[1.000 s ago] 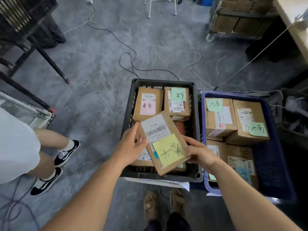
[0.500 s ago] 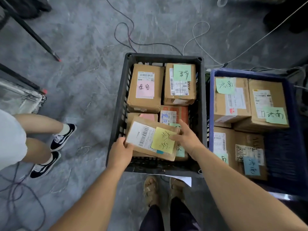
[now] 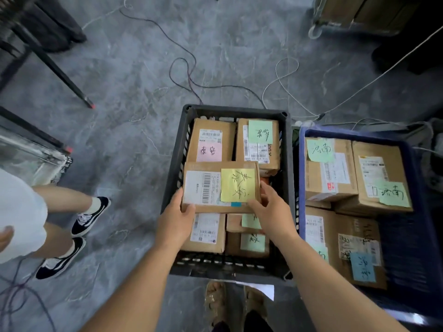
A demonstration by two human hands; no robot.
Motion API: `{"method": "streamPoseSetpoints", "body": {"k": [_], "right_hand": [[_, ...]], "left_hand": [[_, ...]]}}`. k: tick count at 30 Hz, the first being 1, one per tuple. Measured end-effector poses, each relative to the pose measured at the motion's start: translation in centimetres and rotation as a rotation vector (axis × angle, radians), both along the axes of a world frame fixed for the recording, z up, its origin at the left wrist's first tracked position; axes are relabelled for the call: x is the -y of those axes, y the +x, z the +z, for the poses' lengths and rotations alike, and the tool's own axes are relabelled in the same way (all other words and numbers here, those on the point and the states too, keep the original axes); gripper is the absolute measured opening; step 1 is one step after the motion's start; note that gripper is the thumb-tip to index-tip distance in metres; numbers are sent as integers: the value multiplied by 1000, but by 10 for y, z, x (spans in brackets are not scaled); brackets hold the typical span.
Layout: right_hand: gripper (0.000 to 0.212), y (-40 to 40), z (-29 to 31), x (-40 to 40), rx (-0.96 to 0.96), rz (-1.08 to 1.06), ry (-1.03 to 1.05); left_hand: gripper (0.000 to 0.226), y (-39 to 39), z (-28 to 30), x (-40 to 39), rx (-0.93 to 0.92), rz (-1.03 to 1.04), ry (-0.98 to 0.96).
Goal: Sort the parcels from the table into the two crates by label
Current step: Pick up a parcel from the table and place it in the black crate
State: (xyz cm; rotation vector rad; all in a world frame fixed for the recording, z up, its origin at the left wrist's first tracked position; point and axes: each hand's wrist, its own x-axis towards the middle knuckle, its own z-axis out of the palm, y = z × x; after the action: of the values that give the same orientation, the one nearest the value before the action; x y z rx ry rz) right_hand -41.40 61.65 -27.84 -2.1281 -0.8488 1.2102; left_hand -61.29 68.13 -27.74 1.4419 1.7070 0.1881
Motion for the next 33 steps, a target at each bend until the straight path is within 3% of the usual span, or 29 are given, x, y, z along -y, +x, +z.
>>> {"method": "streamPoseSetpoints", "body": {"k": [6,12,15,21,33], "right_hand": [[59,19,7,-89,7,10,102],[47,34,-4,-169,33,57,148],[51,35,-21,-178,46,87,124],[45,30,-27,-181,73,71,151],[51,47,-18,-178,33,7,105]], "left_hand": [[65,22,15,-84,102,4,118],[68,34,-8,-171,-28,-44,150],[67,38,-25,-177,-63,-71,116],[65,31,-39,-176,50,5,191],[67,35,-19,-148,17,57,171]]}}
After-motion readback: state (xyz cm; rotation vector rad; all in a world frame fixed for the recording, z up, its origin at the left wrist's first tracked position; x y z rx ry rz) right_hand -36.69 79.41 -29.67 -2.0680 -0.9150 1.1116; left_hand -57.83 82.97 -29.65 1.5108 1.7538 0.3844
